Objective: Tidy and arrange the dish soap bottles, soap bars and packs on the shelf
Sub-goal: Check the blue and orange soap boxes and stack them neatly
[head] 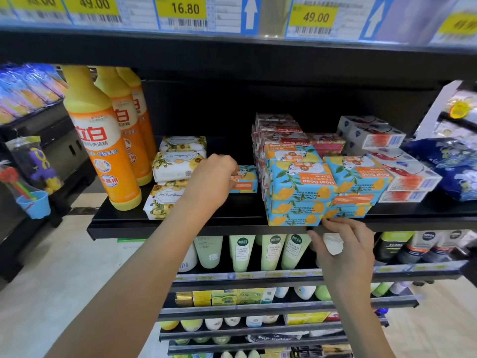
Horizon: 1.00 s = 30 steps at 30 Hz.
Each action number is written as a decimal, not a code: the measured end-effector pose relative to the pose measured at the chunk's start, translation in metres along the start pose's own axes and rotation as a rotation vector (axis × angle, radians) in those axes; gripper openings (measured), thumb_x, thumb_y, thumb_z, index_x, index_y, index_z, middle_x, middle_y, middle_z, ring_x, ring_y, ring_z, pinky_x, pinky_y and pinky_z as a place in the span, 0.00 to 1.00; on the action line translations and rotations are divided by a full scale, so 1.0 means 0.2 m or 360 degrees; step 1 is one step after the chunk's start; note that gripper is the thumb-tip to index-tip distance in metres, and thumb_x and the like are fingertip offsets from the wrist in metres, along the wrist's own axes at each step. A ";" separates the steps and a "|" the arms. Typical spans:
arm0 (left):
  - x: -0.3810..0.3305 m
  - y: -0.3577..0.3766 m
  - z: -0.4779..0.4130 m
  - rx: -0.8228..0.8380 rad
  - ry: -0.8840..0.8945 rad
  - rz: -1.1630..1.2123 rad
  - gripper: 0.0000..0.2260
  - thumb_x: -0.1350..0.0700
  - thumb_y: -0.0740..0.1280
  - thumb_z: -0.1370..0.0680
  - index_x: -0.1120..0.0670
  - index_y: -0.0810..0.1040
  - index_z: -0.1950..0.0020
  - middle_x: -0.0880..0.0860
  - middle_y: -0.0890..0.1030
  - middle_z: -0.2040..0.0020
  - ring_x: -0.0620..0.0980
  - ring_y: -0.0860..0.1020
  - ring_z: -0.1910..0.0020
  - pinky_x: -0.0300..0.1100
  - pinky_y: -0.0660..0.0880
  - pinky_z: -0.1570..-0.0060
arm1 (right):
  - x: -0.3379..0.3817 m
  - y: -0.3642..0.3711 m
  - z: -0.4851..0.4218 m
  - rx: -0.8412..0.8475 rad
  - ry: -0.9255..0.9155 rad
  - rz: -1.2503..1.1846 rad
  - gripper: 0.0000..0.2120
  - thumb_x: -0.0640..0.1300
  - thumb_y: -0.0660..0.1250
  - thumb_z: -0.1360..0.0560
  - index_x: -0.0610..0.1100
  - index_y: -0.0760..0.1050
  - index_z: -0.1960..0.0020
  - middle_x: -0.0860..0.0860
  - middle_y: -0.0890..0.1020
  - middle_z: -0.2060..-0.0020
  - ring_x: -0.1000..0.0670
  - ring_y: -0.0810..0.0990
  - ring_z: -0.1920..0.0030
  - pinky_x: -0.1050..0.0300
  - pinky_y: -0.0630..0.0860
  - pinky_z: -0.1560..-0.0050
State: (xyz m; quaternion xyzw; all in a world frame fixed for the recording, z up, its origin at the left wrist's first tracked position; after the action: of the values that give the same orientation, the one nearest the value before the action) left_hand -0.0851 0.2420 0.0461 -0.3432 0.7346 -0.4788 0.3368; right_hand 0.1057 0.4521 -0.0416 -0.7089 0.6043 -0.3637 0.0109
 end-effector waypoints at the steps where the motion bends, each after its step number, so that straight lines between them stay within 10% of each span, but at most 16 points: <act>1: 0.00 0.00 0.00 -0.0012 0.0007 0.0012 0.15 0.56 0.71 0.20 0.55 0.80 0.33 0.57 0.80 0.37 0.58 0.79 0.39 0.49 0.75 0.42 | 0.00 0.00 0.00 0.0004 0.0004 -0.0002 0.17 0.37 0.82 0.33 0.38 0.83 0.46 0.43 0.80 0.48 0.44 0.75 0.41 0.72 0.63 0.35; 11: -0.16 -0.15 0.31 -0.0233 0.0003 0.1556 0.20 0.51 0.74 0.23 0.47 0.78 0.31 0.43 0.81 0.41 0.40 0.81 0.44 0.37 0.80 0.45 | 0.00 -0.04 0.00 0.0166 0.0089 -0.0152 0.15 0.46 0.76 0.28 0.43 0.83 0.44 0.51 0.80 0.45 0.52 0.75 0.40 0.72 0.64 0.34; 14: -0.28 -0.10 0.33 -0.0142 0.0056 0.1547 0.36 0.37 0.77 0.30 0.45 0.72 0.25 0.40 0.75 0.38 0.40 0.78 0.40 0.38 0.79 0.43 | -0.01 -0.06 0.00 0.0238 0.0164 -0.0241 0.11 0.41 0.77 0.28 0.47 0.83 0.46 0.54 0.80 0.45 0.55 0.76 0.40 0.74 0.65 0.37; 18: -0.32 -0.07 0.31 -0.0223 -0.0048 0.1450 0.41 0.42 0.81 0.33 0.46 0.70 0.23 0.41 0.71 0.37 0.38 0.76 0.40 0.37 0.78 0.40 | -0.02 -0.14 -0.04 0.0240 0.0315 -0.0436 0.12 0.40 0.76 0.26 0.53 0.82 0.47 0.58 0.81 0.46 0.61 0.78 0.43 0.73 0.70 0.43; 23: -0.33 -0.06 0.31 -0.0290 -0.0139 0.1362 0.38 0.47 0.81 0.32 0.45 0.70 0.23 0.41 0.73 0.36 0.39 0.77 0.41 0.38 0.78 0.42 | 0.02 -0.36 -0.19 -0.0070 0.0299 -0.0520 0.12 0.46 0.75 0.27 0.49 0.79 0.44 0.55 0.80 0.50 0.52 0.81 0.49 0.50 0.78 0.47; 30: -0.32 -0.06 0.32 -0.0343 -0.0204 0.1397 0.33 0.50 0.82 0.32 0.44 0.74 0.30 0.37 0.75 0.42 0.41 0.78 0.44 0.42 0.79 0.44 | 0.02 -0.34 -0.50 0.0379 0.0248 -0.0365 0.40 0.63 0.75 0.35 0.51 0.71 0.26 0.56 0.70 0.35 0.59 0.70 0.33 0.63 0.70 0.33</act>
State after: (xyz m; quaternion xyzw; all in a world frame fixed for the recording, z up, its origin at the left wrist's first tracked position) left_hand 0.0043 0.2614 0.0487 -0.0613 0.8338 -0.1893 0.5149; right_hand 0.1106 0.5103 0.0649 -0.7365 0.4712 -0.4852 0.0064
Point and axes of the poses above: each hand's wrist, its own z-axis away from the middle knuckle, its own y-axis out of the palm, x = y × z, the point moved 8 cm from there along -z, towards the middle knuckle
